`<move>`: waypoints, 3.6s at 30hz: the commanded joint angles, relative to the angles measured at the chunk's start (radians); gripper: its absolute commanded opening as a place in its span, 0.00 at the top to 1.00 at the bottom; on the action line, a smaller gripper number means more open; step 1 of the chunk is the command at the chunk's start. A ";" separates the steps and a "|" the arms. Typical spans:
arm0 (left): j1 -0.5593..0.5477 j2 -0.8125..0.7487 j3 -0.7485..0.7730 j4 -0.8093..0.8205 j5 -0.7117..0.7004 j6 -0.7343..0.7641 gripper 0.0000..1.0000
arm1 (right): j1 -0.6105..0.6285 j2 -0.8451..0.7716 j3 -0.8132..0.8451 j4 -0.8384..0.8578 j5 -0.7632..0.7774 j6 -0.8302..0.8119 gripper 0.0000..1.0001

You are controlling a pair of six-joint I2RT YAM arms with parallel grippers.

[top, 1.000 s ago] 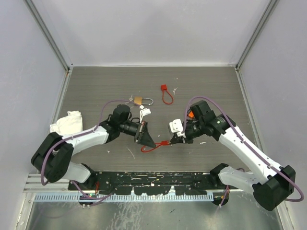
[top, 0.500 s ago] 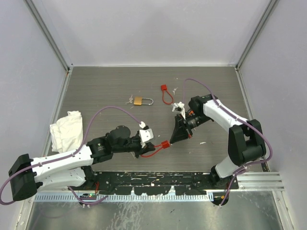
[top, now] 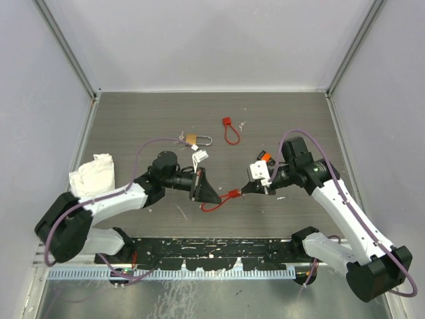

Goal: Lock with the key
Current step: Lock the lock.

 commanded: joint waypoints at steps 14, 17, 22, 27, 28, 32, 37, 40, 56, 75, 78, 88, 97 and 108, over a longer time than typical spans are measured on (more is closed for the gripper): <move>-0.363 -0.343 0.021 -0.467 -0.748 0.874 1.00 | -0.014 0.254 0.074 0.053 -0.143 0.478 0.99; -0.359 -0.328 0.016 -0.490 -0.801 0.836 1.00 | -0.012 0.240 0.095 0.031 -0.119 0.410 0.99; -0.190 -0.278 0.032 -0.497 -0.448 0.665 1.00 | 0.007 0.077 0.076 0.078 0.005 0.270 0.99; -0.176 -0.109 0.151 -0.422 -0.178 0.466 1.00 | 0.131 -0.025 -0.007 0.091 0.060 0.065 0.99; -0.173 -0.063 0.188 -0.404 -0.106 0.417 1.00 | 0.138 -0.024 -0.016 0.106 0.062 0.068 0.99; -0.139 0.059 0.279 -0.363 0.054 0.274 1.00 | 0.142 -0.015 0.003 0.168 0.096 0.173 0.99; 0.031 0.122 0.174 -0.008 0.253 -0.046 1.00 | 0.133 -0.042 0.016 0.081 0.128 0.090 0.99; 0.053 0.129 0.143 0.019 0.247 -0.057 1.00 | 0.103 -0.011 0.029 0.091 0.104 0.207 0.99; -0.283 -0.175 0.095 -0.534 -0.618 0.854 1.00 | -0.117 0.151 0.069 0.012 -0.191 0.356 0.99; -0.249 -0.206 0.262 -0.807 -0.524 0.914 1.00 | -0.086 0.064 -0.071 -0.015 -0.090 -0.103 0.01; -0.321 -0.168 0.320 -0.860 -0.625 0.931 1.00 | -0.020 0.084 -0.072 0.016 -0.074 -0.042 0.00; -0.365 -0.146 0.409 -0.852 -0.673 0.913 1.00 | 0.106 0.010 -0.253 0.294 0.017 0.177 0.06; -0.367 -0.154 0.413 -0.831 -0.632 0.890 1.00 | 0.158 0.006 -0.254 0.472 0.080 0.344 0.19; -0.370 -0.171 0.399 -0.817 -0.630 0.878 1.00 | 0.232 0.069 -0.225 0.439 0.163 0.319 0.52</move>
